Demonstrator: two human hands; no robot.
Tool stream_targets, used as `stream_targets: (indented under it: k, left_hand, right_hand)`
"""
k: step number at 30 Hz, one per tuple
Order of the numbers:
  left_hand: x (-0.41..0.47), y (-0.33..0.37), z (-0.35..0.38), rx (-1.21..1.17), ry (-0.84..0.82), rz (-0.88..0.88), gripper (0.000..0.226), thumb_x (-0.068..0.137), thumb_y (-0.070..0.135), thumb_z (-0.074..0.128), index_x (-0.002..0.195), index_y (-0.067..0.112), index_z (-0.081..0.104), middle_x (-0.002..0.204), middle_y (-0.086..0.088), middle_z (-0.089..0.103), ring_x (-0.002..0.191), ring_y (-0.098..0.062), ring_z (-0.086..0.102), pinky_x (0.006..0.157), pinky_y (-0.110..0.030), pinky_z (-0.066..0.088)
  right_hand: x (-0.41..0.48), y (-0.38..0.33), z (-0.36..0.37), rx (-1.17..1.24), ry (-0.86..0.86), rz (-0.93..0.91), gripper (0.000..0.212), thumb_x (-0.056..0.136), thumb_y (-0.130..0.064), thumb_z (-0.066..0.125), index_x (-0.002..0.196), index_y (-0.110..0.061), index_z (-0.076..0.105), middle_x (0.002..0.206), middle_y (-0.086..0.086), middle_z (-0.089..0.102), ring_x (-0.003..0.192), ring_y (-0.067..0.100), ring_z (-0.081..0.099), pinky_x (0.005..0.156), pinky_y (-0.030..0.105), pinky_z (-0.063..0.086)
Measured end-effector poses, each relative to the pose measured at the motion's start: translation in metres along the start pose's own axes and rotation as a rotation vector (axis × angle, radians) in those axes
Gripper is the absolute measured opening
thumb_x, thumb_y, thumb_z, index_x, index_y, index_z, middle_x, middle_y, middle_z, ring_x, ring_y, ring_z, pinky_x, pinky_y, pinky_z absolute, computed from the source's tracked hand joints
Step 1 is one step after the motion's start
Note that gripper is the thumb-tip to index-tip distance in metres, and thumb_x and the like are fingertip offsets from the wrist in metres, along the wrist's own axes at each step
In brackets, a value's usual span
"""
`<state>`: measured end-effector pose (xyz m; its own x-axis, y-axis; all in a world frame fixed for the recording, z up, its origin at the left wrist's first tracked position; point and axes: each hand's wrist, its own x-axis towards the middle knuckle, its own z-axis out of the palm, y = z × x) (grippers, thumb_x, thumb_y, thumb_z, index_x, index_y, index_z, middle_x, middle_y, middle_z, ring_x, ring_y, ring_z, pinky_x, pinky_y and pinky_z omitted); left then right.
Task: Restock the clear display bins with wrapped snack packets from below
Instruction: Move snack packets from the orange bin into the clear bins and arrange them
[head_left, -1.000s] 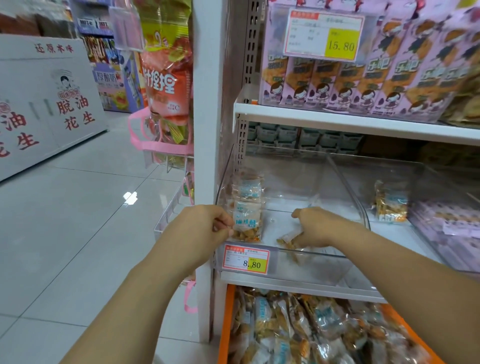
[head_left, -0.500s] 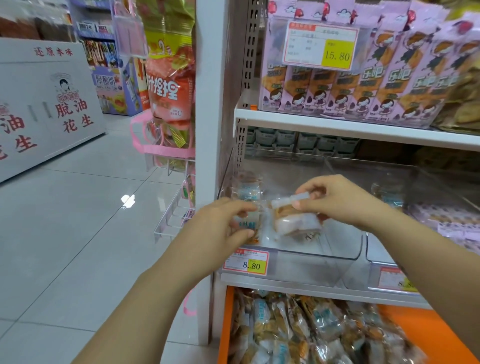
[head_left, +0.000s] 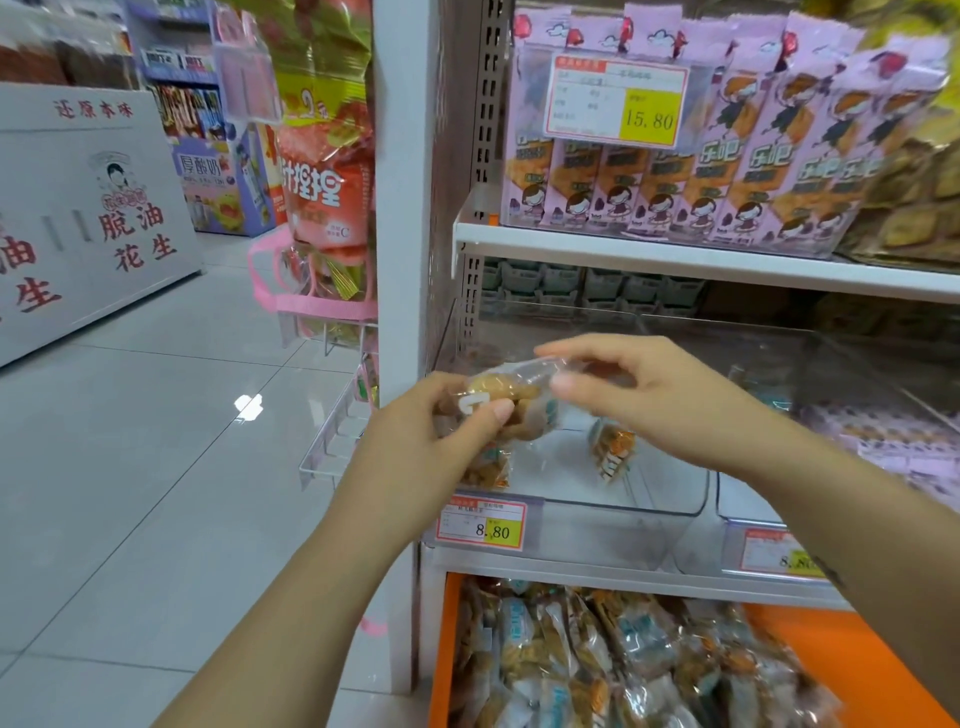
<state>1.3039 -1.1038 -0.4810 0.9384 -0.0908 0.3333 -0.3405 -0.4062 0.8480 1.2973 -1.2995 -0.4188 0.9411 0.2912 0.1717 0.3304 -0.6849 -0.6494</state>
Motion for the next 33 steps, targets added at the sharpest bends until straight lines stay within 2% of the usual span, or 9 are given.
stream_targets:
  k: [2, 4, 6, 10, 15, 19, 23, 28, 33]
  left_hand:
    - [0.000, 0.001, -0.001, 0.001, -0.016, -0.047, 0.032, 0.085, 0.053, 0.054, 0.098, 0.027, 0.068, 0.082, 0.009, 0.068, 0.070, -0.003, 0.064, 0.066, -0.018, 0.052]
    - [-0.001, 0.004, -0.001, 0.008, -0.023, -0.090, 0.042, 0.086, 0.058, 0.046, 0.087, 0.023, 0.068, 0.077, 0.004, 0.068, 0.067, -0.009, 0.063, 0.067, -0.029, 0.052]
    - [-0.002, 0.005, -0.003, -0.012, -0.040, -0.109, 0.045, 0.086, 0.060, 0.042, 0.085, 0.023, 0.069, 0.075, 0.005, 0.068, 0.066, -0.004, 0.060, 0.063, -0.022, 0.044]
    - [0.001, 0.001, -0.008, -0.208, -0.173, -0.152, 0.032, 0.084, 0.046, 0.061, 0.112, 0.030, 0.063, 0.090, 0.014, 0.073, 0.082, 0.004, 0.067, 0.065, -0.006, 0.046]
    - [0.001, -0.002, 0.000, -0.409, -0.167, -0.259, 0.029, 0.087, 0.028, 0.064, 0.114, 0.018, 0.060, 0.093, 0.005, 0.074, 0.086, -0.006, 0.069, 0.070, -0.017, 0.048]
    - [0.004, -0.006, -0.010, 0.004, -0.033, -0.172, 0.017, 0.088, 0.026, 0.065, 0.103, 0.030, 0.058, 0.092, 0.015, 0.065, 0.086, 0.004, 0.059, 0.066, -0.008, 0.039]
    - [0.004, -0.018, -0.015, 0.213, -0.079, -0.179, 0.010, 0.090, 0.021, 0.063, 0.090, 0.030, 0.059, 0.080, 0.014, 0.060, 0.075, 0.003, 0.056, 0.056, -0.006, 0.035]
    - [0.005, -0.026, -0.009, 0.335, -0.167, -0.181, 0.016, 0.089, 0.016, 0.061, 0.082, 0.030, 0.061, 0.078, 0.017, 0.059, 0.071, 0.006, 0.053, 0.061, -0.007, 0.039]
    - [0.008, -0.030, -0.015, 0.343, -0.174, -0.207, 0.020, 0.088, 0.015, 0.063, 0.076, 0.030, 0.061, 0.075, 0.015, 0.062, 0.068, 0.003, 0.054, 0.060, -0.009, 0.039]
  right_hand:
    - [0.001, -0.004, 0.005, -0.075, -0.071, -0.043, 0.063, 0.076, -0.042, 0.071, 0.131, -0.040, 0.043, 0.105, -0.022, 0.053, 0.092, -0.005, 0.056, 0.077, 0.012, 0.049]
    - [0.004, -0.001, 0.011, -0.031, -0.036, -0.043, 0.065, 0.074, -0.027, 0.077, 0.128, -0.038, 0.043, 0.101, -0.016, 0.054, 0.084, 0.005, 0.061, 0.075, 0.018, 0.052]
    - [0.005, 0.003, 0.012, 0.114, 0.011, 0.007, 0.053, 0.074, -0.019, 0.078, 0.116, -0.036, 0.050, 0.092, -0.011, 0.058, 0.074, 0.012, 0.064, 0.072, 0.023, 0.053]
    - [0.004, 0.012, 0.013, 0.357, 0.097, 0.114, 0.051, 0.073, -0.016, 0.077, 0.116, -0.026, 0.052, 0.080, -0.009, 0.062, 0.072, 0.011, 0.068, 0.073, 0.026, 0.055]
    - [0.007, 0.013, 0.020, 0.615, 0.112, 0.155, 0.048, 0.070, -0.021, 0.075, 0.113, -0.023, 0.054, 0.095, 0.001, 0.072, 0.082, 0.017, 0.070, 0.070, 0.032, 0.058]
    - [0.014, 0.029, 0.013, 0.296, 0.205, 0.049, 0.035, 0.079, -0.006, 0.072, 0.102, -0.030, 0.061, 0.094, -0.007, 0.068, 0.079, 0.007, 0.064, 0.073, 0.020, 0.055]
    - [0.030, 0.049, 0.037, -0.261, 0.013, -0.021, 0.047, 0.079, -0.012, 0.073, 0.123, -0.025, 0.061, 0.110, -0.009, 0.062, 0.087, -0.004, 0.050, 0.072, 0.000, 0.036]
    - [0.056, 0.061, 0.088, -0.363, -0.107, -0.047, 0.041, 0.076, -0.017, 0.077, 0.115, -0.015, 0.064, 0.112, -0.001, 0.063, 0.092, 0.004, 0.050, 0.073, 0.012, 0.032]
    - [0.072, 0.062, 0.102, -0.366, -0.096, -0.042, 0.034, 0.073, -0.019, 0.080, 0.103, -0.012, 0.066, 0.104, 0.003, 0.062, 0.092, 0.011, 0.051, 0.076, 0.021, 0.039]
